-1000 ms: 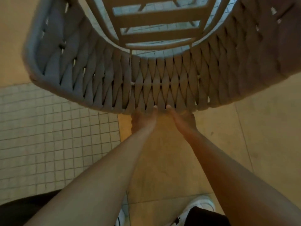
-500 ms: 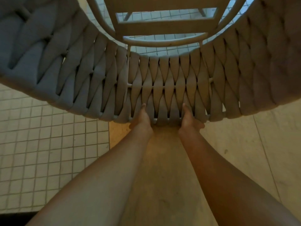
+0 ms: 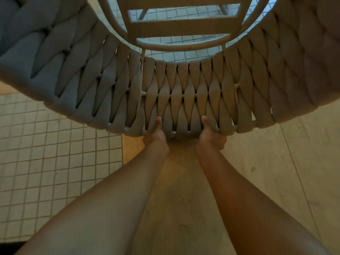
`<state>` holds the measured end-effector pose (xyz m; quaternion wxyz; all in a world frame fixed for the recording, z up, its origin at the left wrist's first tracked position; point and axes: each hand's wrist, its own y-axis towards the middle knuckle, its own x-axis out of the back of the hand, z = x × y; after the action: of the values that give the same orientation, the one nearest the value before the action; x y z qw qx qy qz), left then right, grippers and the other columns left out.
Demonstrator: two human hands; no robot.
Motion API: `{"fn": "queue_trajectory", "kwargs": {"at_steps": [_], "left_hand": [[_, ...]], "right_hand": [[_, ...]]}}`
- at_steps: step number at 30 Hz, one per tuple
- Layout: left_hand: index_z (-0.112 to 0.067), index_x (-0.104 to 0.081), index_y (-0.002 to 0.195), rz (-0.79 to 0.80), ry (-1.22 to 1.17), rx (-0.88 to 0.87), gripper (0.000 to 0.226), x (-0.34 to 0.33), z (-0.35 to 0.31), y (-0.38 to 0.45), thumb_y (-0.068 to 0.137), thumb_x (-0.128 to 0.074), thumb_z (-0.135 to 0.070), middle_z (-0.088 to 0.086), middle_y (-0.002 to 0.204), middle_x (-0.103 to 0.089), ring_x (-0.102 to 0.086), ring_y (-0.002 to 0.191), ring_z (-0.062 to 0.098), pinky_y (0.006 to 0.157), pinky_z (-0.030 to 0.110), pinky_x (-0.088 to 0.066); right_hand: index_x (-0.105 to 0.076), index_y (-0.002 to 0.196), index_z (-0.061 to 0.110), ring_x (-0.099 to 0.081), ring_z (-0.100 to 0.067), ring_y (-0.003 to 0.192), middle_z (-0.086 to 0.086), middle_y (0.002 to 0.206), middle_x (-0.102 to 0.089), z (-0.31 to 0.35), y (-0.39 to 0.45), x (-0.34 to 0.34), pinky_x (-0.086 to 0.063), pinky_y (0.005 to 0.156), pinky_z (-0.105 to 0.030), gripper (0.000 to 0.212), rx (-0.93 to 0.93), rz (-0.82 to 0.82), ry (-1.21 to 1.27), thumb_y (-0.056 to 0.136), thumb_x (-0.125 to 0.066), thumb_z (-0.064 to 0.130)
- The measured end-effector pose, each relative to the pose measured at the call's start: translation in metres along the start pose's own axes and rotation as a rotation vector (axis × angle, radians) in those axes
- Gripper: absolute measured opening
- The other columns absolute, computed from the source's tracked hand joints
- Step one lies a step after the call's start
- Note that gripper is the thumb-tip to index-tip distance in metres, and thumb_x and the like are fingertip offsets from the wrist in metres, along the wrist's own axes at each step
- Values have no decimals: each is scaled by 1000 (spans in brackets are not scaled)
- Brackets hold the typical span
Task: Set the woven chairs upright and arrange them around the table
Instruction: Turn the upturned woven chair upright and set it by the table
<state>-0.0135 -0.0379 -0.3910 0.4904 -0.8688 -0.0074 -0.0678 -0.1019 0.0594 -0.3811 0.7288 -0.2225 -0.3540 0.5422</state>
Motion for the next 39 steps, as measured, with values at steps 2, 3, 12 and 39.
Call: {"fn": "queue_trajectory", "kwargs": {"at_steps": [2,3,12,39], "left_hand": [[-17,-58,123,-68,70,-109,79,0,-5,-18,68,-81,-69,-4,92,-61,-62,106,27,92,40,-50],[-15,-59,122,-97,104,-165,77,1,-8,-29,71,-78,-70,-3,94,-64,-63,102,26,88,39,-50],[-16,-36,117,-115,160,-516,46,50,-46,-171,95,-68,-40,-6,98,-58,-62,91,14,78,31,-50],[-15,-10,161,502,2375,-1393,75,127,-271,-400,99,-53,-16,9,167,-17,-19,152,34,114,61,-31]], "right_hand": [[-54,133,9,-63,-32,119,-11,128,-66,10,-10,2,-47,87,-33,98,19,-27,-12,57,-94,57],[-54,132,8,-64,-33,117,-12,127,-66,16,-16,4,-49,87,-34,98,24,-34,-8,56,-94,56],[-55,125,14,-54,-16,86,3,100,-55,95,-117,50,-45,77,-21,80,101,-15,-6,61,-96,40],[-51,113,20,-66,-8,92,4,112,-63,244,-402,212,-56,76,-24,53,167,192,-70,79,-85,42]]}}
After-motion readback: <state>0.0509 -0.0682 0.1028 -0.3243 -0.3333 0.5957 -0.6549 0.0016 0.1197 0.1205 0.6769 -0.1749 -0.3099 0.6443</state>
